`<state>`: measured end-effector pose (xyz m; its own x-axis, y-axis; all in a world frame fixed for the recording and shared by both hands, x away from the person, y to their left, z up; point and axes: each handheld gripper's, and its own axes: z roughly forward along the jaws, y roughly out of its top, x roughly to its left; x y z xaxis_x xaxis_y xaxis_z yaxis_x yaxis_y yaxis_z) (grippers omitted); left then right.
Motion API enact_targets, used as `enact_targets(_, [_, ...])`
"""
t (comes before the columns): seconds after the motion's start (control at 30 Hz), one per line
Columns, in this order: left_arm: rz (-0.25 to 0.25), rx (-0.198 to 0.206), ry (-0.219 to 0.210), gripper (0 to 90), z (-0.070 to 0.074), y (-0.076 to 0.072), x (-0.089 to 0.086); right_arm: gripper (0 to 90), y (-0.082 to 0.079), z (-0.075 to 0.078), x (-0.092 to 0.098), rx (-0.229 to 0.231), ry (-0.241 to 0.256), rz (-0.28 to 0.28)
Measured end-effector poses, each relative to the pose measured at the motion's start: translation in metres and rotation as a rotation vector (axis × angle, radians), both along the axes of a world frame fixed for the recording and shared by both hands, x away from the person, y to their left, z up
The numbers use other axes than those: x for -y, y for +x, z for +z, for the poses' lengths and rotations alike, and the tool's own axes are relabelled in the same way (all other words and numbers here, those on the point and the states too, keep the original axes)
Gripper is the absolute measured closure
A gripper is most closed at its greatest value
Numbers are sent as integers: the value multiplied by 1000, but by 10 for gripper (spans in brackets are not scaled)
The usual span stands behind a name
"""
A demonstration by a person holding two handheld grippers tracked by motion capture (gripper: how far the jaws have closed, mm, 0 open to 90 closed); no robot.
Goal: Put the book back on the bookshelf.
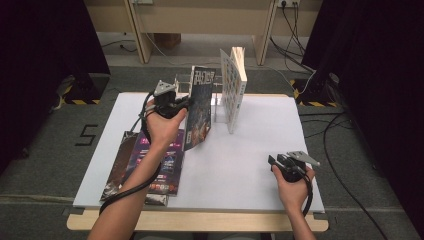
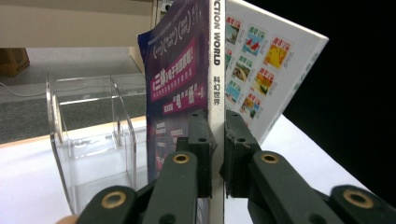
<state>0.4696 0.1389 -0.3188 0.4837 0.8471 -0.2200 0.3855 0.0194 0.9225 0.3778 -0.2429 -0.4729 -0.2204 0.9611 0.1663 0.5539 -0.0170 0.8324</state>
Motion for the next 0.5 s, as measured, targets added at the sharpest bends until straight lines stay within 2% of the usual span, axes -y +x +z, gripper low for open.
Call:
enact_targets(0.13, [18, 7, -17, 832, 3, 9, 4, 598, 0, -1, 1, -4, 7, 0])
enact_targets(0.27, [26, 11, -1, 832, 5, 17, 9, 598, -1, 0, 2, -4, 18, -7])
enact_targets(0.3, [28, 15, 5, 832, 5, 19, 11, 598, 0, 0, 4, 6, 5, -3])
enact_targets(0.5, [56, 27, 9, 832, 10, 31, 16, 597, 0, 0, 3, -5, 21, -5])
